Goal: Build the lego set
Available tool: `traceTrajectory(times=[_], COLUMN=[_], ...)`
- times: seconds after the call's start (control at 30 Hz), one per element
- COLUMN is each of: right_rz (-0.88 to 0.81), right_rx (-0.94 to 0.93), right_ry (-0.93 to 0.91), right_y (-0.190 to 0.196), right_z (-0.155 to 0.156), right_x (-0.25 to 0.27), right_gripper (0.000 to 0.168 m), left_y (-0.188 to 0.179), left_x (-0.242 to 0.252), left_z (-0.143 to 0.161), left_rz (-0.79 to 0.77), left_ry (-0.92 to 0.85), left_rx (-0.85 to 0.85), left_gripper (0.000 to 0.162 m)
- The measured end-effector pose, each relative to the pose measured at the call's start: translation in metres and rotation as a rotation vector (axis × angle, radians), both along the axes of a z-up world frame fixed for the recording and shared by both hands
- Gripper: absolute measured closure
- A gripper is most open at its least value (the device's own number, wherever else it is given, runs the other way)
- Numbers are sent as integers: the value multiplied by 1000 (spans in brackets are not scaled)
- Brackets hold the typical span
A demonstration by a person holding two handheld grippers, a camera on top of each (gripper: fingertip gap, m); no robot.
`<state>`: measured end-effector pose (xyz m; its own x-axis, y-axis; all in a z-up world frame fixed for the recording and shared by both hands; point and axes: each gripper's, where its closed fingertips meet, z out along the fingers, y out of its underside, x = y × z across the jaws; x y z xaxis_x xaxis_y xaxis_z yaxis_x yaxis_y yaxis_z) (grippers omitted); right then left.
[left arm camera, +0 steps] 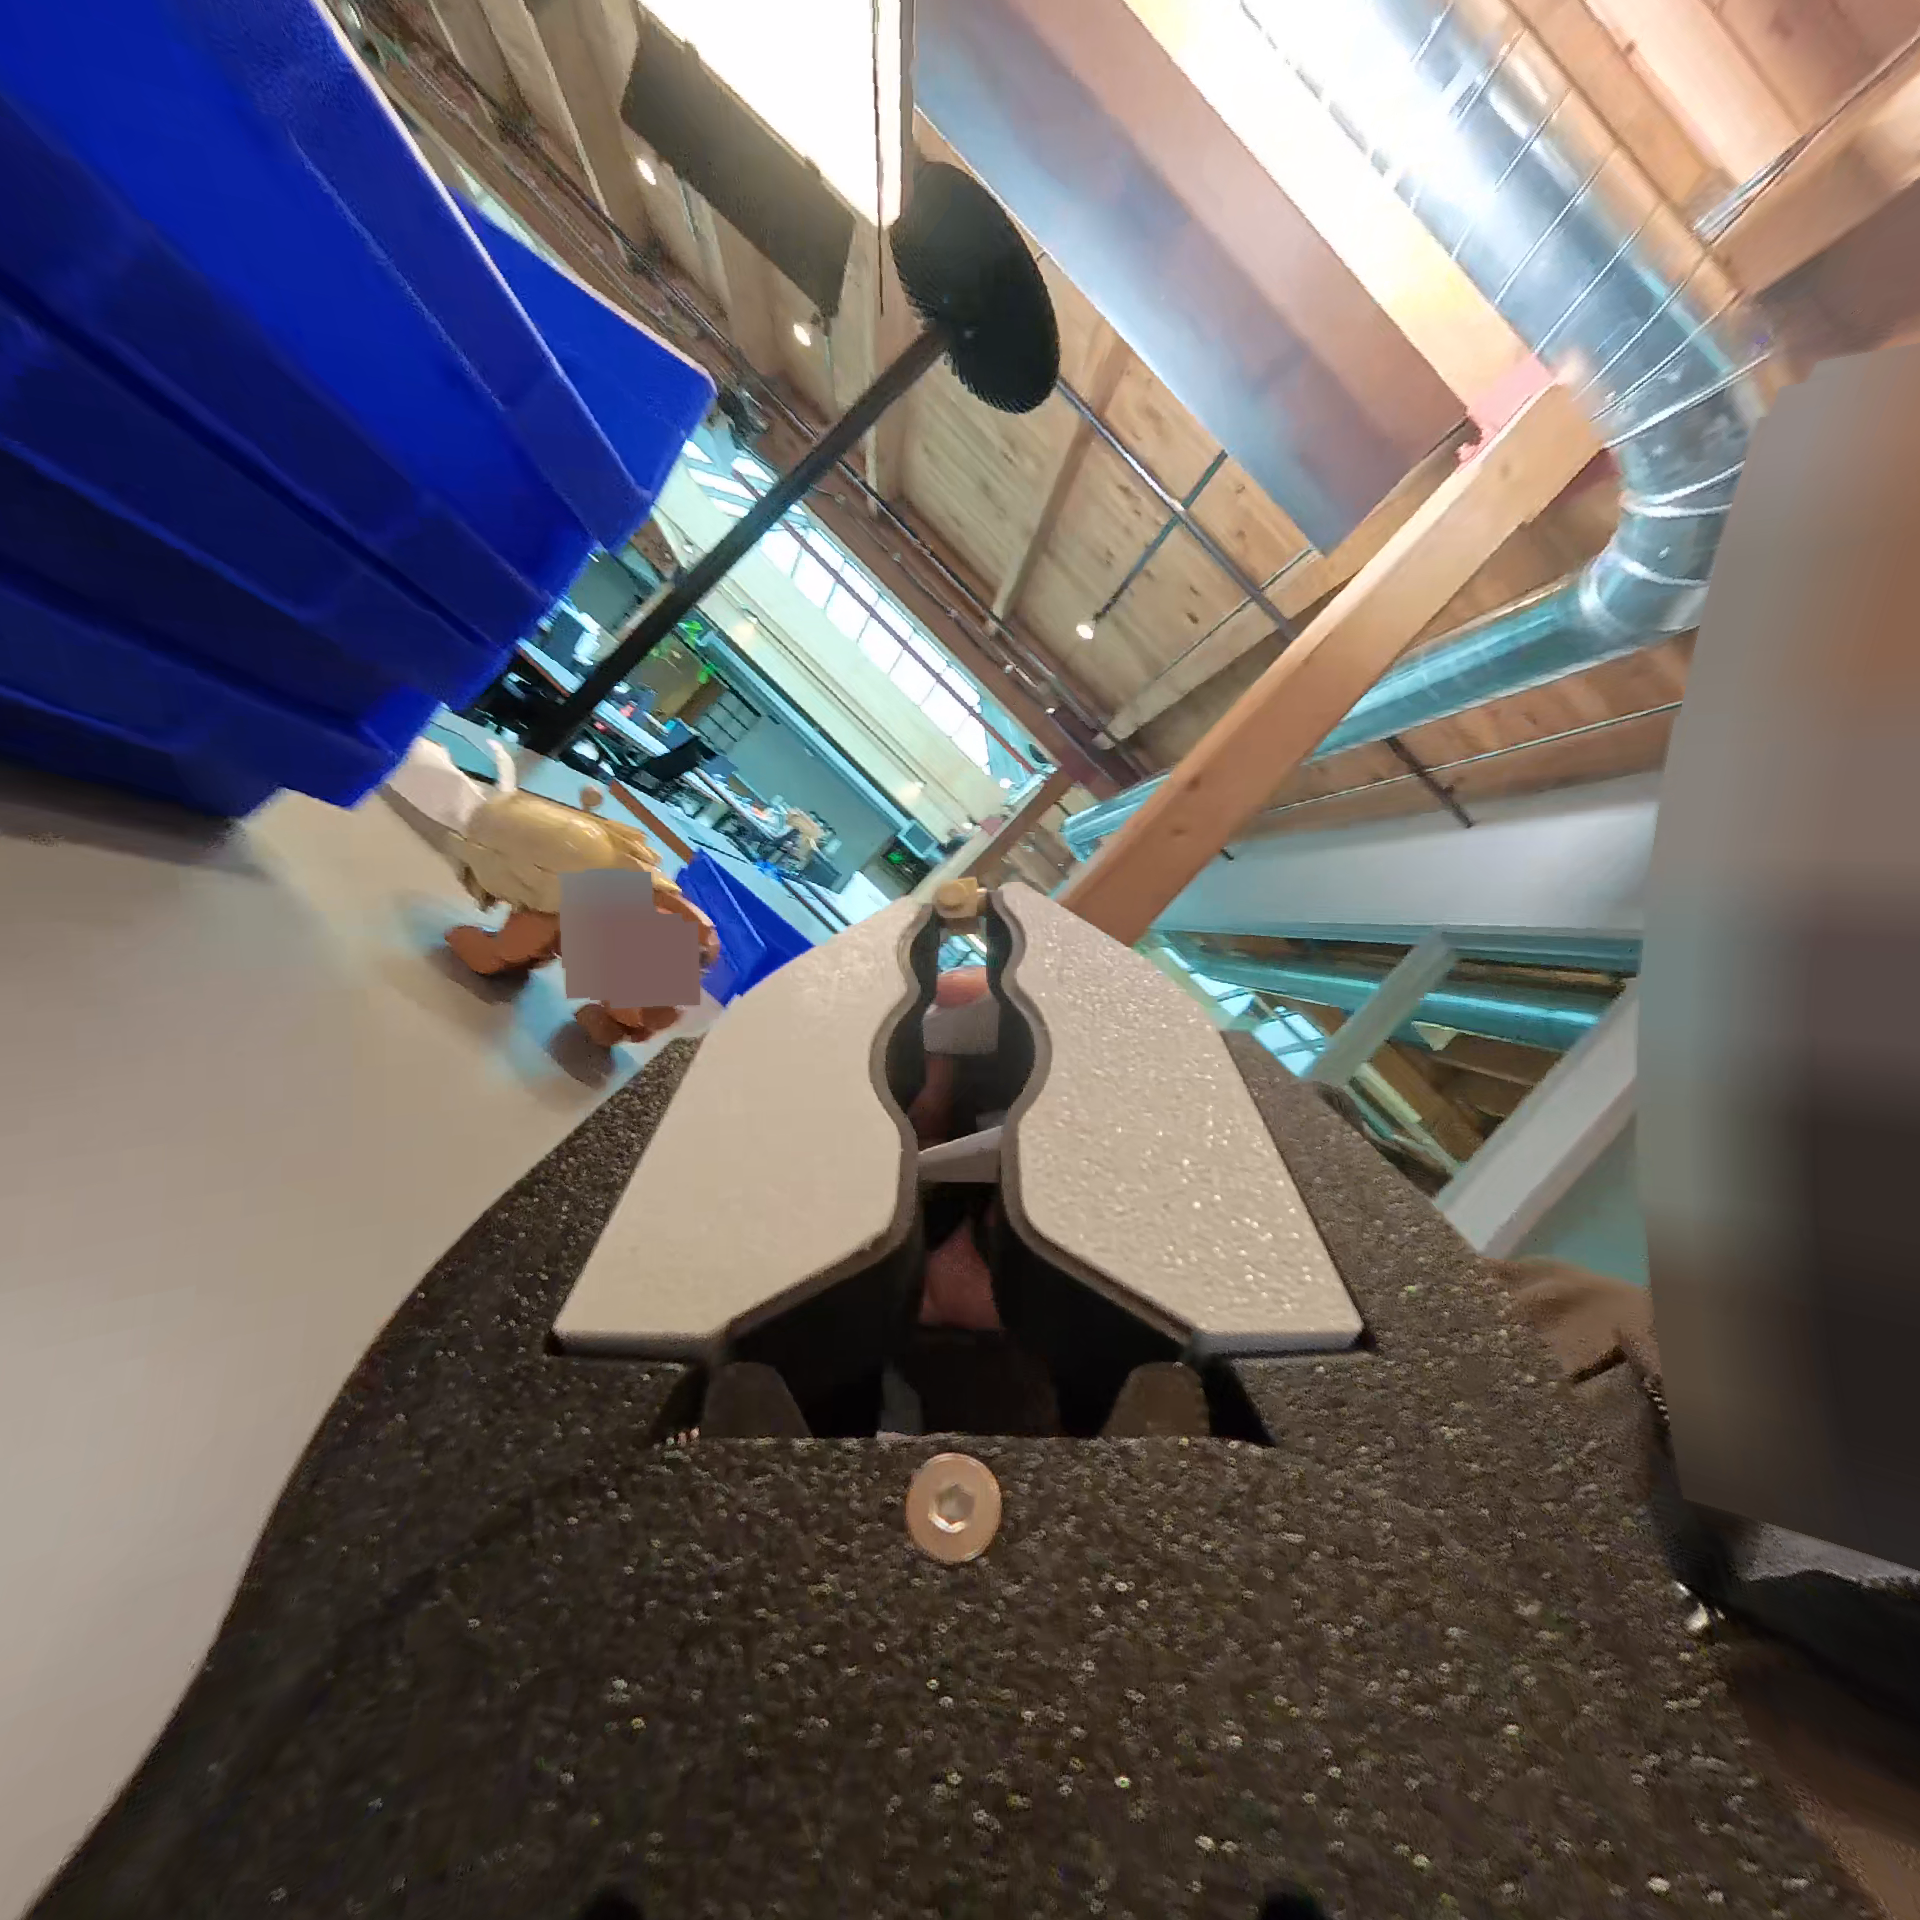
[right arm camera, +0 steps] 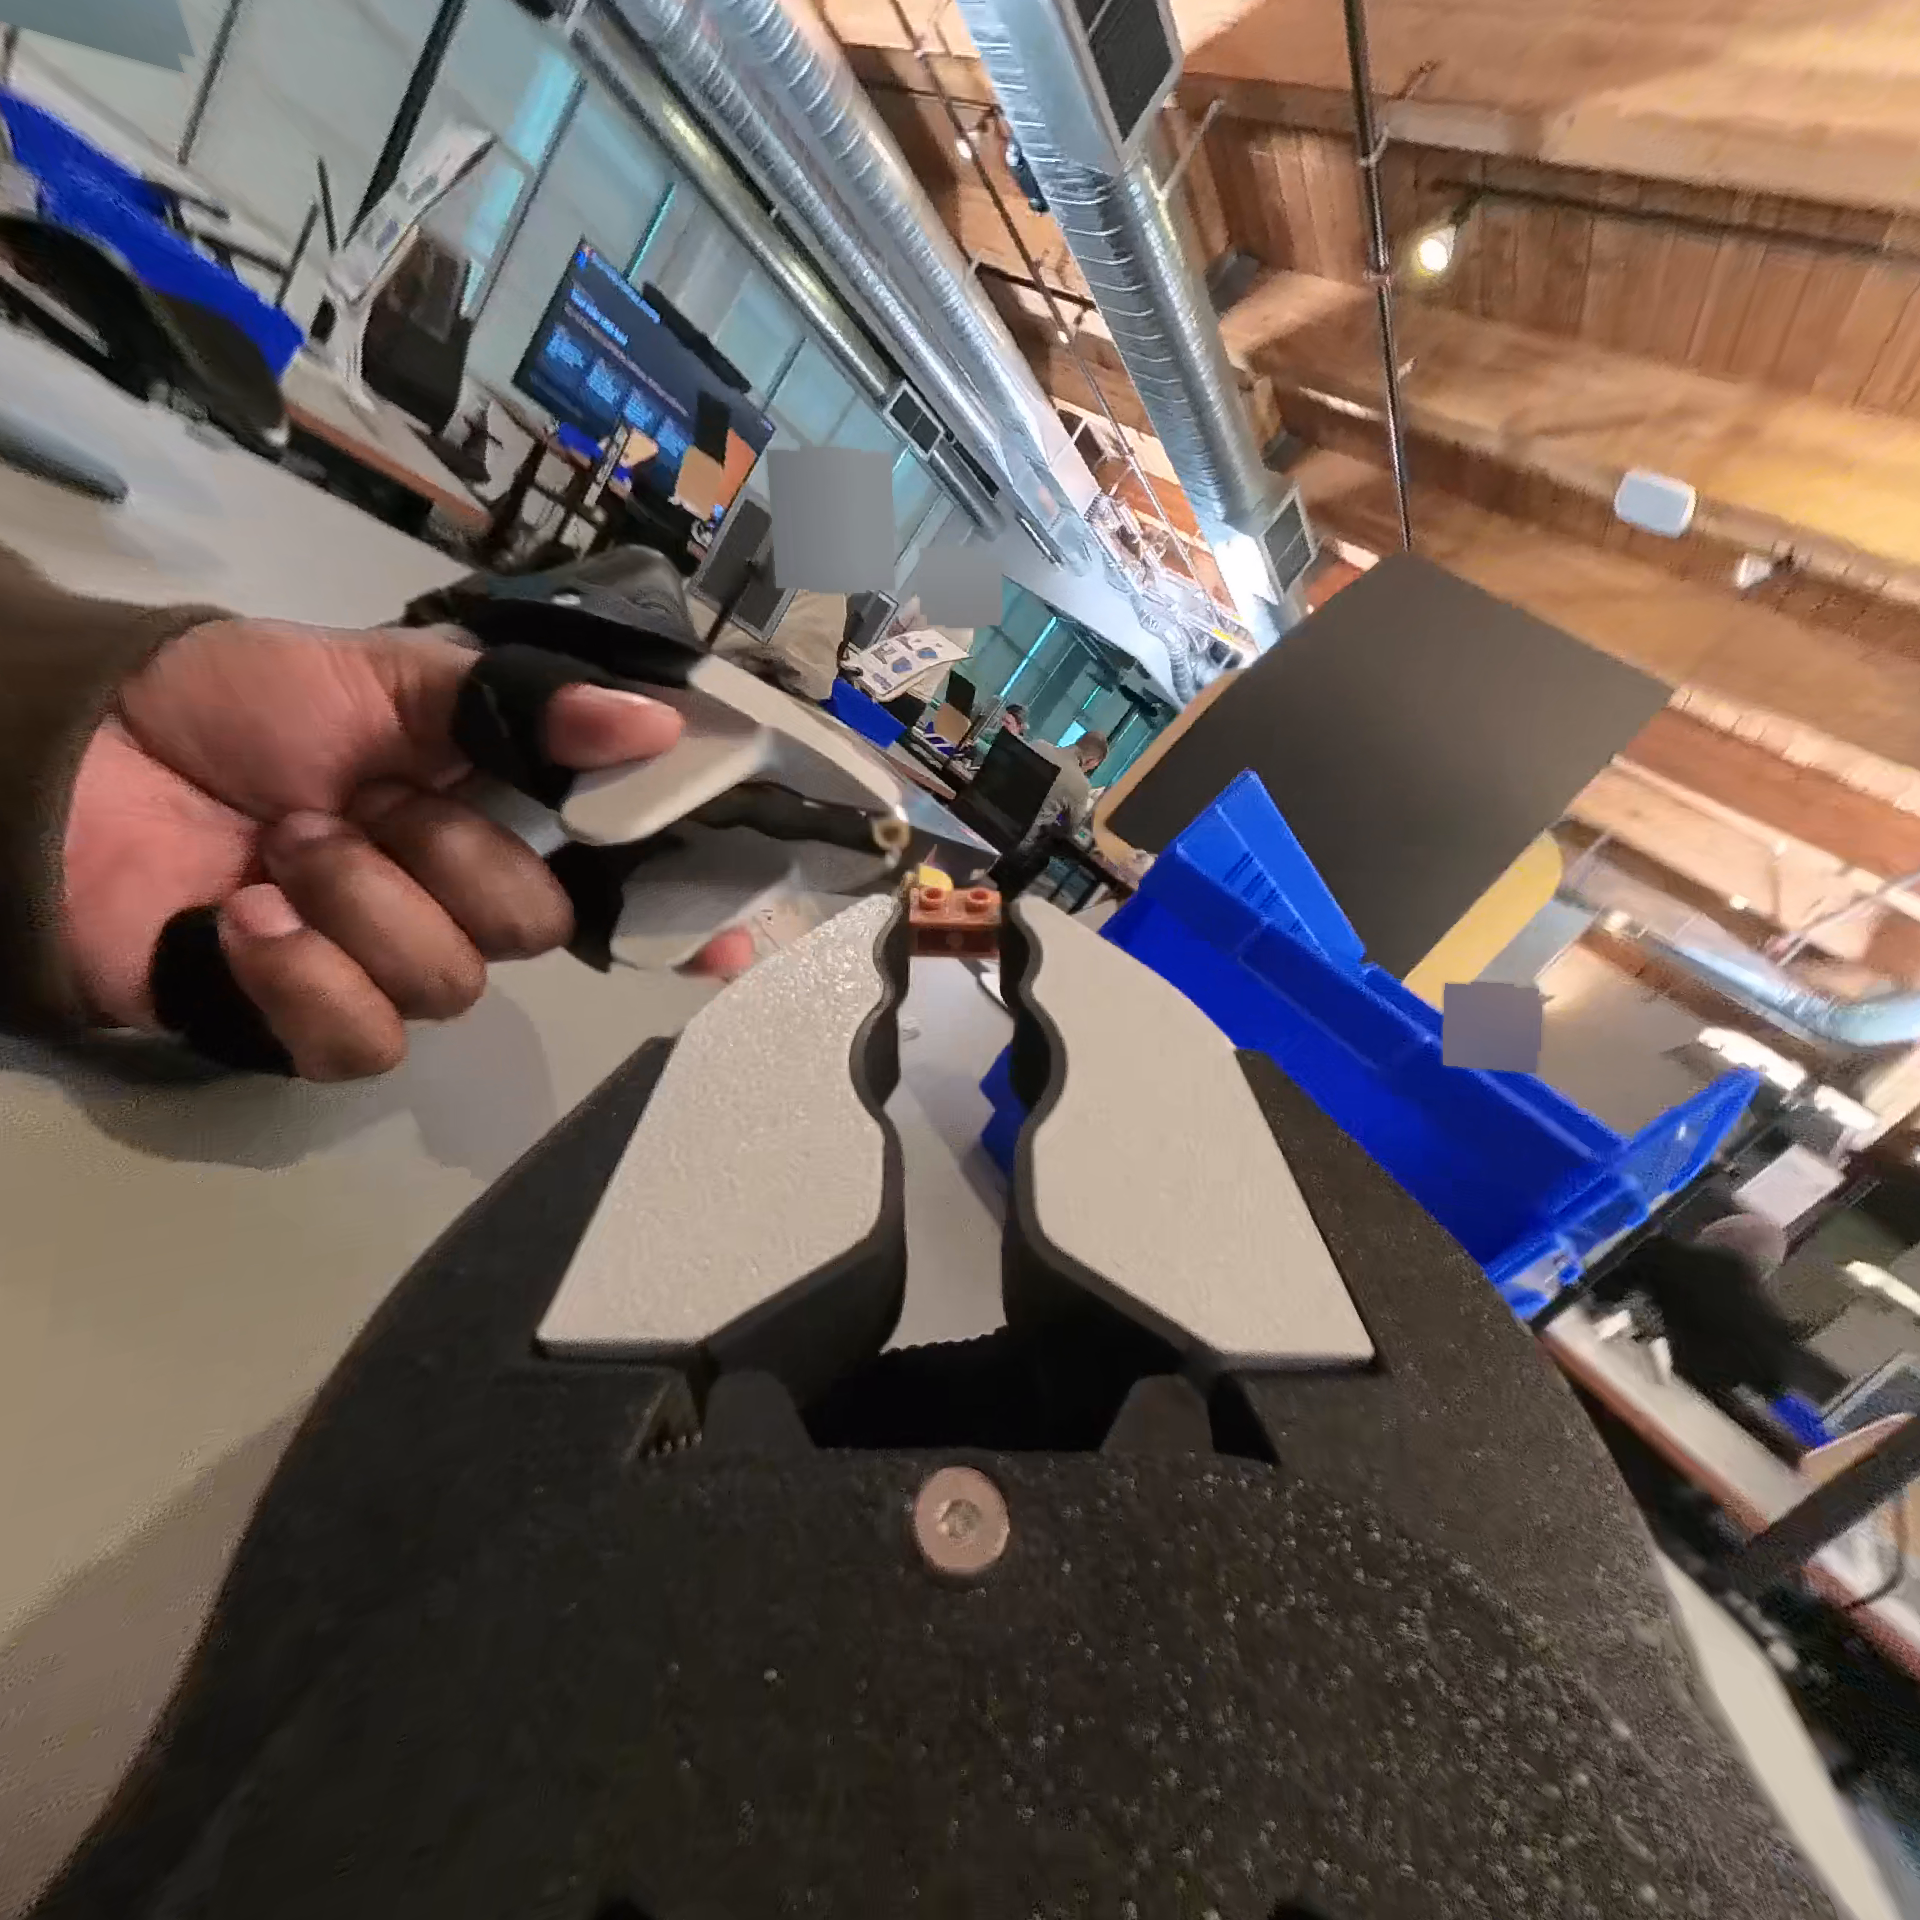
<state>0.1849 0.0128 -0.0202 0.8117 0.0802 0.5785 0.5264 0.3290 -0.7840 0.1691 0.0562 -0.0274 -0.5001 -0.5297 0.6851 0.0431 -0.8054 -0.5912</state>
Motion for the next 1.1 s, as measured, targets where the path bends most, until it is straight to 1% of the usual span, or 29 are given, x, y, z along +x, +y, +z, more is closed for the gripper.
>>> traceTrajectory(times=[0.03,0.1,0.2,0.3,0.4,0.47,0.53,0.6,0.67,0.7,0.73,0.8,0.9,0.97,1.03,1.1], right_rz=[-3,-27,-64,-75,-74,-67,-68,-76,-86,-89,-89,-90,-86,-85,-83,-78], right_rx=[1,16,19,26,25,20,16,19,17,16,14,11,0,-6,-8,-1], right_ry=[17,-18,-93,-108,-94,-97,-113,-125,-121,-115,-108,-98,-87,-79,-68,-33], right_y=[0,1,4,4,4,5,6,6,7,7,7,7,7,8,8,5], right_z=[1,2,-2,-2,-2,-2,-4,-5,-6,-5,-5,-5,-6,-7,-6,-3], right_x=[4,4,-1,-2,-1,-3,-6,-6,-4,-3,-2,0,1,2,3,6], right_gripper=[152,152,152,152,152,152,152,152,152,152,152,152,152,152,152,152], left_y=[4,1,-22,-28,-17,3,36,70,107,128,146,174,193,192,181,146], left_x=[-4,-8,-4,1,8,18,34,56,86,101,116,140,154,152,145,132], left_z=[3,7,7,8,15,34,65,99,125,132,134,132,128,123,121,118], left_rz=[11,-7,-76,-57,0,115,286,414,512,553,563,566,578,568,534,424], left_ry=[-5,-11,5,-2,39,83,129,179,256,311,367,459,483,469,424,328], left_rx=[17,71,128,128,186,336,557,742,874,918,929,904,874,862,851,870], left_gripper=[153,153,153,153,153,153,152,153,153,153,152,136,125,122,121,122])
